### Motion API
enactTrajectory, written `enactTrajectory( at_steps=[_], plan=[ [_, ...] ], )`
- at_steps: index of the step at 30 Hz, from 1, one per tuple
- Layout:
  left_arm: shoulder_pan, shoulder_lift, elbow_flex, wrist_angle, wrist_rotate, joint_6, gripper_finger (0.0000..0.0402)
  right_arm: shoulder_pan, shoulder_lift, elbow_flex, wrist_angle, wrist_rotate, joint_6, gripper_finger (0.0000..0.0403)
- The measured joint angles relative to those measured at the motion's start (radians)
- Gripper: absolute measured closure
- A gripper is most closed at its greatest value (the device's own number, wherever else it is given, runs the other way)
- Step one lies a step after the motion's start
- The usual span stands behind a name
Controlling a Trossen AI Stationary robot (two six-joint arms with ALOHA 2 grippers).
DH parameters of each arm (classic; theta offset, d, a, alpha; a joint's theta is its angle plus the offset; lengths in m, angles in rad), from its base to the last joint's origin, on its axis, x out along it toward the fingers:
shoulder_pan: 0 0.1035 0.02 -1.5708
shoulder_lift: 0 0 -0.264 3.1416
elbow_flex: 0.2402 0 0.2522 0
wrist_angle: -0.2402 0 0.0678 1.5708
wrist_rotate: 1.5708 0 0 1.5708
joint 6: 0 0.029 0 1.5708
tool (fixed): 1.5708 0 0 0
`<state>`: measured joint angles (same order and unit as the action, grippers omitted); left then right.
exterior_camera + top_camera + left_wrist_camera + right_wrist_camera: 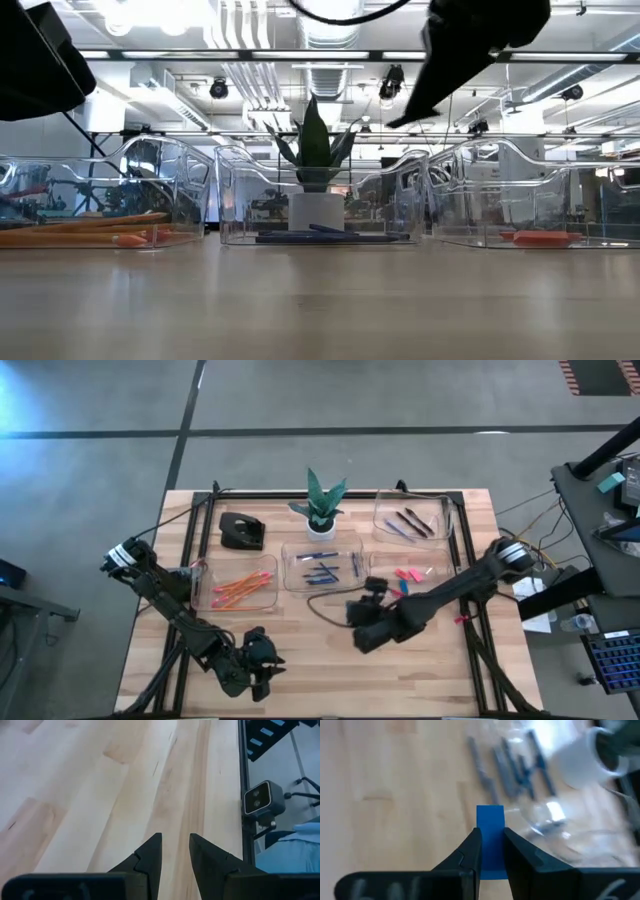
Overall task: Sort crayons/erasers/pens/pencils in bins
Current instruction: Put the blue eraser into the middle right transparent bin
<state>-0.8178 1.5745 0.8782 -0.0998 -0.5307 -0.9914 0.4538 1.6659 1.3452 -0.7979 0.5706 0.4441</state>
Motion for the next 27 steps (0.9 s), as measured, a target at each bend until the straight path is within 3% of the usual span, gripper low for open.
enactTrajectory(
  at_steps=[9, 27],
  plan=[
    [0.002, 0.000, 0.004, 0.017, -0.007, 0.002, 0.0317, -0.005, -0.221, -0.151, -0.109, 0.111, 0.088, 0.0346],
    [0.027, 0.000, 0.000, 0.022, -0.010, 0.003, 0.0317, -0.021, -0.647, -0.603, -0.090, 0.102, 0.421, 0.0346]
  ],
)
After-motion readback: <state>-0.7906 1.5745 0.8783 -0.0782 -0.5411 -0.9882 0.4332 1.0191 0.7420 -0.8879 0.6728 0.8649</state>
